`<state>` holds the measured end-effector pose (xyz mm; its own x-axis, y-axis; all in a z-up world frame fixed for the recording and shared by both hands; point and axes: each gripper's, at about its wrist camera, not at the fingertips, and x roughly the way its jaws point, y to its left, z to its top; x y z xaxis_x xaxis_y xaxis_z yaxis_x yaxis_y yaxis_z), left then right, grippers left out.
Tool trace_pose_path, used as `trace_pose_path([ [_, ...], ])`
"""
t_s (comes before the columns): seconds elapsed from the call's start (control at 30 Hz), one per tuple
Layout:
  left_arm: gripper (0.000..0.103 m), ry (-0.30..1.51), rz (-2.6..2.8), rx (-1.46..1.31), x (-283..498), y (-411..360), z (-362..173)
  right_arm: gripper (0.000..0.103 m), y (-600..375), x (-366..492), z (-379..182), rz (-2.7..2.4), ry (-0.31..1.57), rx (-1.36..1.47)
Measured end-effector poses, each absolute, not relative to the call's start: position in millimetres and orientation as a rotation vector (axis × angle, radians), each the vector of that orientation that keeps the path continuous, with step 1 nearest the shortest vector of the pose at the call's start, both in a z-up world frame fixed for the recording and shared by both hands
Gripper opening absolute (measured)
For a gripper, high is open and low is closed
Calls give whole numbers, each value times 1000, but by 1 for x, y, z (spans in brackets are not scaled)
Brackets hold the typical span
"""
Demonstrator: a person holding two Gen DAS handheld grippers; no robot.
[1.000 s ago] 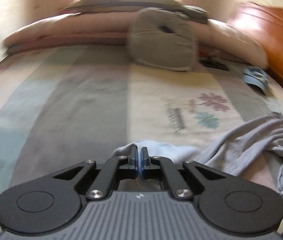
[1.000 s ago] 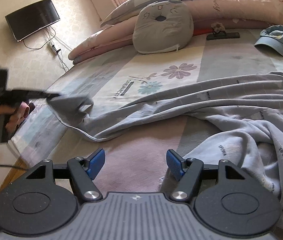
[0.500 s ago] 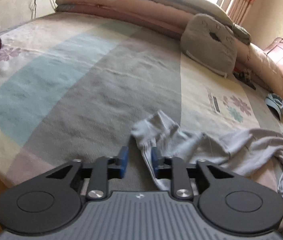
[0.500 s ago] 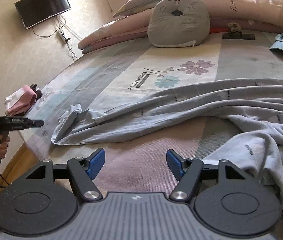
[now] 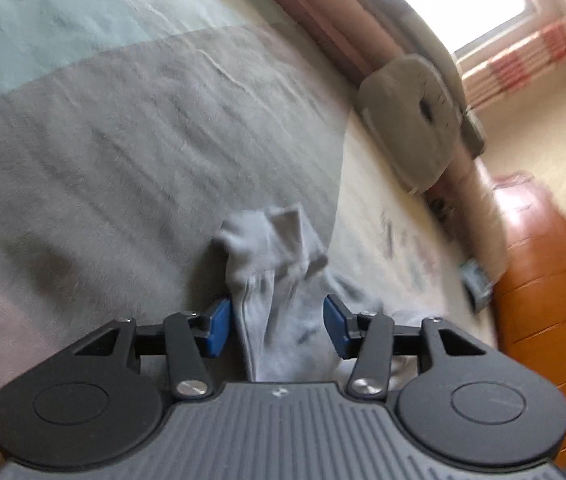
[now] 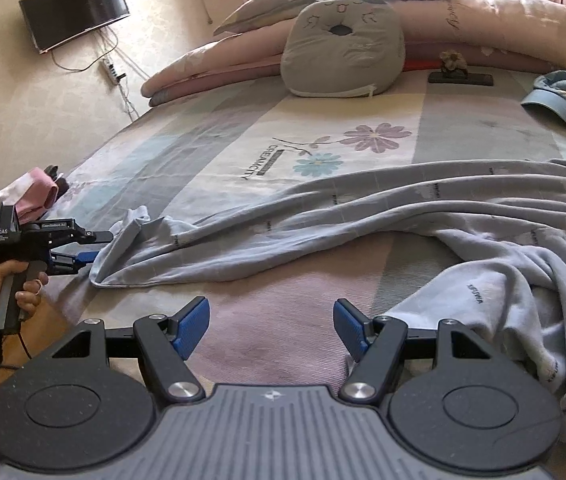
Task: Fold clothes
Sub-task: 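Grasp the grey pant leg cuff with the left tool and lift it, then pull the held cuff away from the waistband with the left tool, stretching the leg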
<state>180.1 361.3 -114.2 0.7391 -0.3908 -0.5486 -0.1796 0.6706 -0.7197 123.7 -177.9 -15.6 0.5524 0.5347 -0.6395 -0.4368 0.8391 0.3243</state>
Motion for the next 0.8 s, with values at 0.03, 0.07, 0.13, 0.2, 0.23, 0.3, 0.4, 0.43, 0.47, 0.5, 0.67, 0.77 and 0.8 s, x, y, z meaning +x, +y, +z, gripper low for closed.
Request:
trace_pose_path([
  [0.03, 49, 733, -148, -871, 184, 365, -118, 73, -178, 124, -16, 574, 803, 136],
  [0.07, 49, 721, -158, -893, 185, 368, -121, 73, -176, 124, -17, 578, 804, 138],
  [0.13, 41, 704, -174, -937, 186, 372, -127, 73, -173, 124, -18, 590, 806, 138],
  [0.2, 38, 687, -189, -981, 186, 375, -132, 73, -168, 123, -19, 601, 809, 128],
  [0.23, 38, 687, -208, -982, 184, 374, -134, 73, -166, 123, -19, 606, 811, 123],
  [0.3, 38, 695, -234, -925, 182, 366, -133, 73, -163, 122, -19, 615, 813, 115],
  [0.4, 38, 700, -238, -911, 193, 365, -132, 74, -161, 123, -20, 615, 819, 115],
  [0.43, 38, 694, -223, -899, 192, 365, -130, 74, -160, 124, -21, 612, 822, 119],
  [0.47, 31, 688, -208, -887, 192, 365, -128, 74, -160, 124, -22, 612, 824, 126],
  [0.5, 23, 681, -193, -875, 192, 365, -126, 74, -159, 124, -22, 613, 823, 128],
  [0.67, 11, 649, -119, -815, 189, 365, -117, 74, -158, 120, -24, 611, 830, 127],
  [0.77, 8, 630, -75, -779, 188, 365, -112, 74, -159, 121, -24, 603, 837, 119],
  [0.8, 6, 623, -60, -767, 187, 365, -110, 74, -159, 122, -23, 601, 836, 116],
])
